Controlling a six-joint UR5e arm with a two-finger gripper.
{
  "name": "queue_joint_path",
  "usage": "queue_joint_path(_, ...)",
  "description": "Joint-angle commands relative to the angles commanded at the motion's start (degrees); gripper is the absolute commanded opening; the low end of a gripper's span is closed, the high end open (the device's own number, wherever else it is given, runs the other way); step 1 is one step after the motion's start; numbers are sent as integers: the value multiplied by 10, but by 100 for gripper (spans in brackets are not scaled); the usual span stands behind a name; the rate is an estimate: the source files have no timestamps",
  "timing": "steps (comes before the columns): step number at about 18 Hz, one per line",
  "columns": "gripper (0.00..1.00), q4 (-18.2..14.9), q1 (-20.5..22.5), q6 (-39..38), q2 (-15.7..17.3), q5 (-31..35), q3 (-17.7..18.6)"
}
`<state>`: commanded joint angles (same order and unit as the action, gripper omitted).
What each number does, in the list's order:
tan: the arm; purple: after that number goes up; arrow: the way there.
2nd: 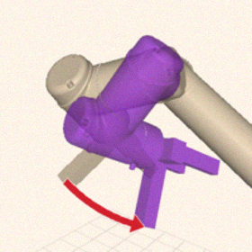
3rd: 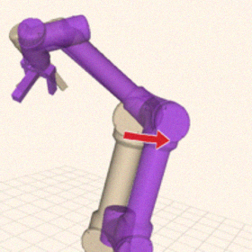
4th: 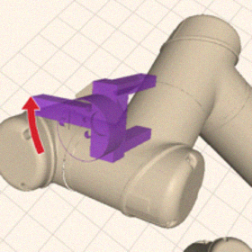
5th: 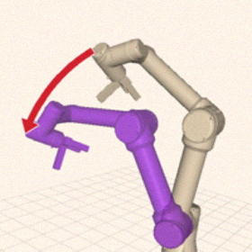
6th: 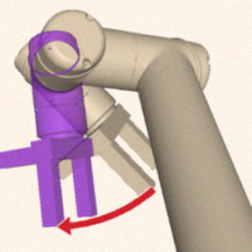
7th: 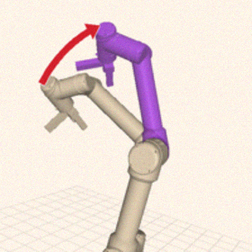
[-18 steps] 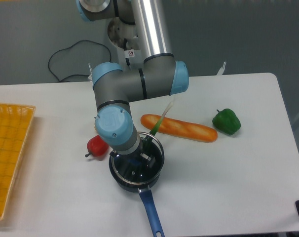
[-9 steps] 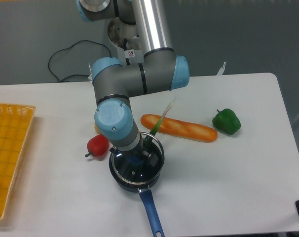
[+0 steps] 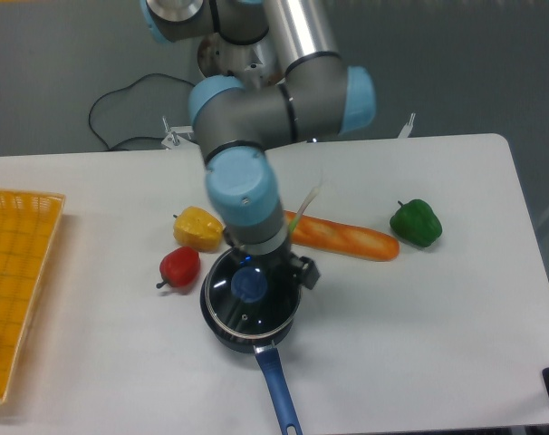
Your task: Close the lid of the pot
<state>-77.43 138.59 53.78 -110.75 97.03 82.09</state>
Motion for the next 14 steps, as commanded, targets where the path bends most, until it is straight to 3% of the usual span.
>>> queue_joint_path(14,99,4,101,164,19,-22,4)
